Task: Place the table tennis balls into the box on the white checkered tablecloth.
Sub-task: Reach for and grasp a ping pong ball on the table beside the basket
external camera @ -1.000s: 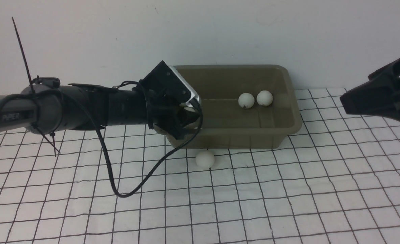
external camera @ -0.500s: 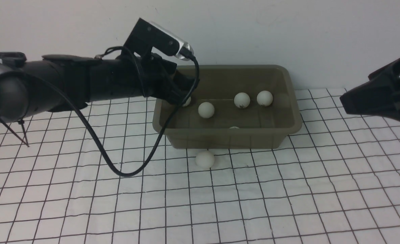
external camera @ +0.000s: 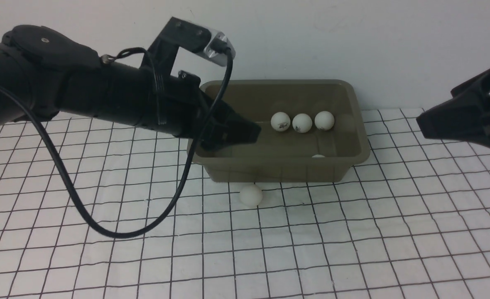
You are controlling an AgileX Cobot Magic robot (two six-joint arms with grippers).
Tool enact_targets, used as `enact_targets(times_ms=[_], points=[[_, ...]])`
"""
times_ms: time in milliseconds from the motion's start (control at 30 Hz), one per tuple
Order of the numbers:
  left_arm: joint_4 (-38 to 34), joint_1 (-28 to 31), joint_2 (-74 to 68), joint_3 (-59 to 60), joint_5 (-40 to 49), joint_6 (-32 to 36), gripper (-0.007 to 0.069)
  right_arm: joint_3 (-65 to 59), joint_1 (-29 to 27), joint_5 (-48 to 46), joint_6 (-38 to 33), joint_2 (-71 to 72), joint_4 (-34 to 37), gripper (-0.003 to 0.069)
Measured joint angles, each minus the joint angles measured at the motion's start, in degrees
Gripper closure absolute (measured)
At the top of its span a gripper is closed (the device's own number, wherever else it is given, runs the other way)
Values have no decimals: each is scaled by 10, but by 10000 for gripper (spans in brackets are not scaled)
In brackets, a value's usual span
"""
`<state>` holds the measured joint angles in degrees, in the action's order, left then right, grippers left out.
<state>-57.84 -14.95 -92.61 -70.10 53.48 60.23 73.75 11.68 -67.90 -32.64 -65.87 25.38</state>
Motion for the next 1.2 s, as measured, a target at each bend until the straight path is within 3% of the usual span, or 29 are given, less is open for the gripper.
enact_targets(times_ms=[167, 300, 600, 767, 900, 967, 1100, 1200], points=[[74, 0, 1, 0, 47, -77, 154, 0, 0, 1, 0, 0, 0, 164], [129, 0, 17, 21, 88, -134, 207, 0, 0, 4, 0, 0, 0, 164], [138, 0, 85, 135, 90, -149, 230, 0, 0, 6, 0, 0, 0, 164], [139, 0, 141, 209, 41, -138, 230, 0, 0, 7, 0, 0, 0, 164], [123, 0, 167, 263, -89, -91, 230, 0, 0, 8, 0, 0, 1, 164], [83, 0, 158, 275, -165, -36, 230, 0, 0, 9, 0, 0, 2, 164], [-38, 0, 130, 277, -246, 89, 213, 0, 0, 11, 0, 0, 5, 164], [-198, 0, 109, 277, -275, 239, 187, 0, 0, 12, 0, 0, 14, 164]])
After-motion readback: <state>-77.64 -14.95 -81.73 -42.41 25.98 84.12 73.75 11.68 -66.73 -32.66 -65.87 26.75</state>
